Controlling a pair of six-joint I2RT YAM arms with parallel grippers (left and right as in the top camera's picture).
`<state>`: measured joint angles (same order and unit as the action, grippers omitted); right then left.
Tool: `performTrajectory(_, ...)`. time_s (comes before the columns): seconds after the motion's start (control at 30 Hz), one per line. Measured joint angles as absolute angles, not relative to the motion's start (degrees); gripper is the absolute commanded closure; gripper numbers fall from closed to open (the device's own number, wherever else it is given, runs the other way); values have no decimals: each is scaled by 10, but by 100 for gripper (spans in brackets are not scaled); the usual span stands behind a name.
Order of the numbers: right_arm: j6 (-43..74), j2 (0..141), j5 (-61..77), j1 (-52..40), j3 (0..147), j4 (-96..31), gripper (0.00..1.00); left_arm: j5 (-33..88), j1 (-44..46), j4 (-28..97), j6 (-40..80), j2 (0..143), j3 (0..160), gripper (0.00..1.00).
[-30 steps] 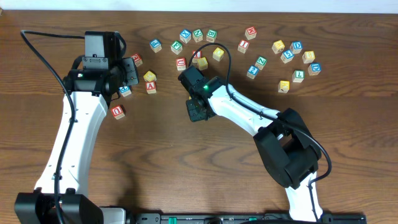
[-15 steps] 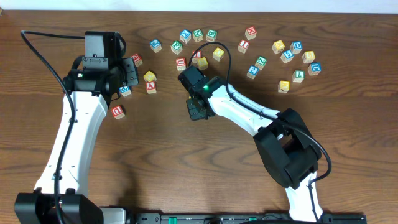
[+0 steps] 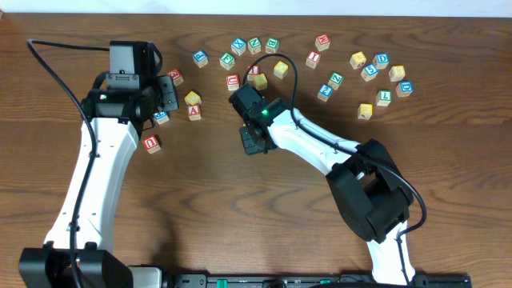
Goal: Spell out CORL
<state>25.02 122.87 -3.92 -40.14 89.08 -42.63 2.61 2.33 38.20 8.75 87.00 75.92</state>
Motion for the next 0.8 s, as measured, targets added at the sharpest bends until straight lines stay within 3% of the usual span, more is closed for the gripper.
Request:
performTrajectory(0.47,250,1207,-37,-399,891,-449,98,26,23,375,88,870,759,92)
performTrajectory(0.8,245,985,-49,-305,903,-475,91,26,23,375,81,868,759,92)
